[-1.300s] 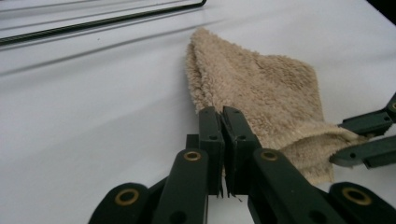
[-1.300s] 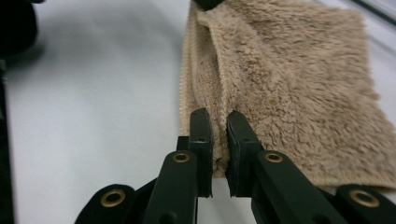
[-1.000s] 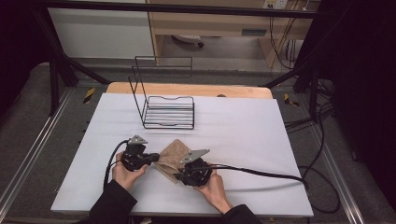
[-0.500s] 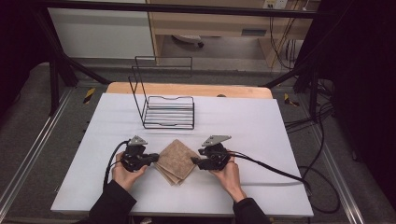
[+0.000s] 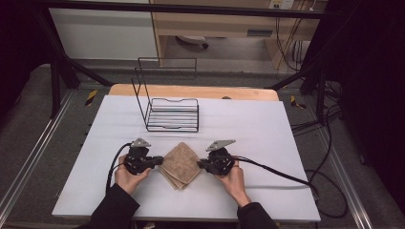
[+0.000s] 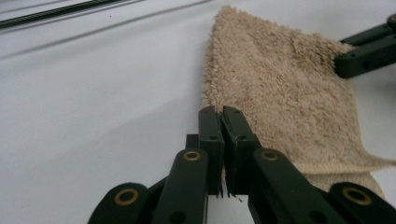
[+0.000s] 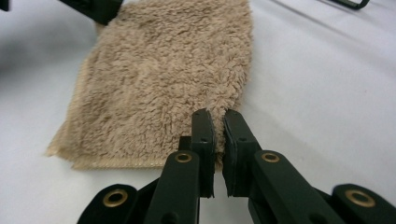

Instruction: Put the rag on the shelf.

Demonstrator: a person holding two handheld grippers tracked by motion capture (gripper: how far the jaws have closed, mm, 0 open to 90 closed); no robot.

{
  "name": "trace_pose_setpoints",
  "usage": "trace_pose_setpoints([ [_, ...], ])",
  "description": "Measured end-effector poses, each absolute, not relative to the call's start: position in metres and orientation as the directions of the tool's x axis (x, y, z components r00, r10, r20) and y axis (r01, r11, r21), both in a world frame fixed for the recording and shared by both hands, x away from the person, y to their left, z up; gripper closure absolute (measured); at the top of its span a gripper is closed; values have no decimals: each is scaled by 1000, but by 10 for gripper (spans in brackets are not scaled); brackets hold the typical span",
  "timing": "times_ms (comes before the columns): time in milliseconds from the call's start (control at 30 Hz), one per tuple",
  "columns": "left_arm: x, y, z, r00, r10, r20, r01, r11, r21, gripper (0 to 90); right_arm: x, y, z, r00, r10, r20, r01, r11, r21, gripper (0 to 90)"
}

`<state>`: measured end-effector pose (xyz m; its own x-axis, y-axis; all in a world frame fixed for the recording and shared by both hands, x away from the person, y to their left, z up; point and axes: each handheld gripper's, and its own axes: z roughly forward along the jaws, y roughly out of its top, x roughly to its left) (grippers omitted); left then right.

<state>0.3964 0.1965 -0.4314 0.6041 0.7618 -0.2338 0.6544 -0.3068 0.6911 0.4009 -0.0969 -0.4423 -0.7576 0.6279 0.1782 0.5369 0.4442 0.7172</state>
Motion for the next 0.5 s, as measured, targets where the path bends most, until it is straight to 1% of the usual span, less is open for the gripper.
trace_pose_setpoints([
  [167,407,188,-434,602,756,-257,666,-299,683,865,382,-101,-433,-733,642,222,581,422,696,843],
  [233,409,181,-436,609,753,-249,663,-310,682,865,370,-102,-433,-719,649,250,603,402,689,840],
  [333,409,175,-439,615,757,-222,651,-329,684,860,361,-104,-439,-699,668,255,623,394,676,826],
  [433,408,176,-439,616,759,-210,639,-325,697,837,365,-108,-447,-684,684,253,633,384,673,753],
  [500,407,178,-437,616,763,-196,627,-325,708,788,368,-112,-447,-689,681,249,620,375,689,652],
])
